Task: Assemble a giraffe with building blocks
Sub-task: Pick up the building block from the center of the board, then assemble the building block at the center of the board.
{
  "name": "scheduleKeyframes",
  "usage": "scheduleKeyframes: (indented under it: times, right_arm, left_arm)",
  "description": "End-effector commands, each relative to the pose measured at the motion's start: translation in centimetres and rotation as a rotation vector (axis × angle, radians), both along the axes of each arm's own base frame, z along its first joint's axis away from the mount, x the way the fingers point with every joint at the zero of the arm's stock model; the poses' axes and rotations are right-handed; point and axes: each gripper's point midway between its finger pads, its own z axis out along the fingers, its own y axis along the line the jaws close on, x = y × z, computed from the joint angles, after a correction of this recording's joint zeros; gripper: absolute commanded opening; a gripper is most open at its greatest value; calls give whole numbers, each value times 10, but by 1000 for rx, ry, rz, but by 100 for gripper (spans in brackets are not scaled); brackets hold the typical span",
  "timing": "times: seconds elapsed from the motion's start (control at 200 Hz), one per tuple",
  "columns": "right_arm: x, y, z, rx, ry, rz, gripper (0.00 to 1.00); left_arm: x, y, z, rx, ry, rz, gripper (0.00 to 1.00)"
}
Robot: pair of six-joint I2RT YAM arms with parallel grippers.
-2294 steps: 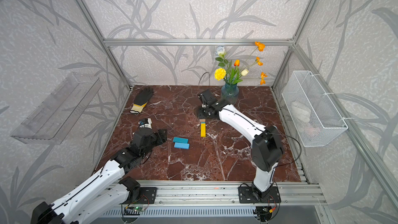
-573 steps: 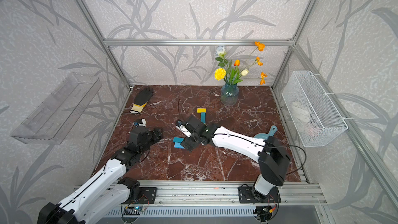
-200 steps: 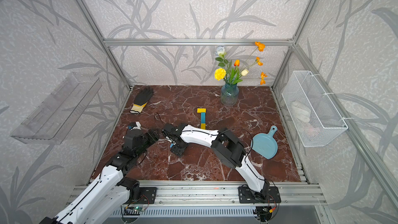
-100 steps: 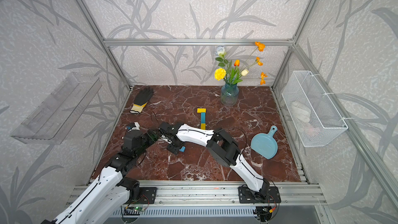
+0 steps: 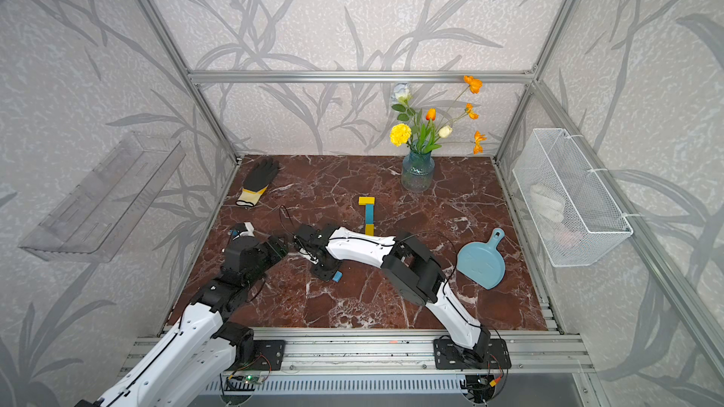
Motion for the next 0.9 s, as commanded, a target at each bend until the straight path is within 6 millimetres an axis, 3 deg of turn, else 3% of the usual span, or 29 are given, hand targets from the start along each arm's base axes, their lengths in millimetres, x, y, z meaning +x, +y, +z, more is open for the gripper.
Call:
scheduleKeyframes:
  times: [0.0, 0.11, 0.2, 0.28, 0.37, 0.61, 0.73, 0.895]
  right_arm:
    - [35, -43, 92, 59, -178, -143, 0]
    - [54, -103, 132, 60, -247, -286, 0]
    - [62, -163, 144, 38, -277, -436, 0]
    - [62, -209, 138, 46, -273, -587, 0]
    - [55, -240, 121, 76, -264, -712, 0]
    - [31, -251, 61, -5, -118, -787, 0]
    - [27, -242, 21, -12, -10, -796, 0]
    - [28, -227, -19, -3, 77, -795, 0]
  left_arm:
    - [-1, 1, 0, 9, -3, -4, 72]
    - [-1, -3, -3, -6, 2, -24, 73]
    - [0, -8, -4, -23, -3, -42, 72]
    - [2, -11, -6, -38, -4, -50, 72]
    - [4, -14, -8, -45, 4, -62, 72]
    - [9, -24, -15, -64, 34, -100, 72]
    - [10, -34, -17, -65, 71, -154, 71]
    - [9, -36, -22, -71, 85, -163, 71]
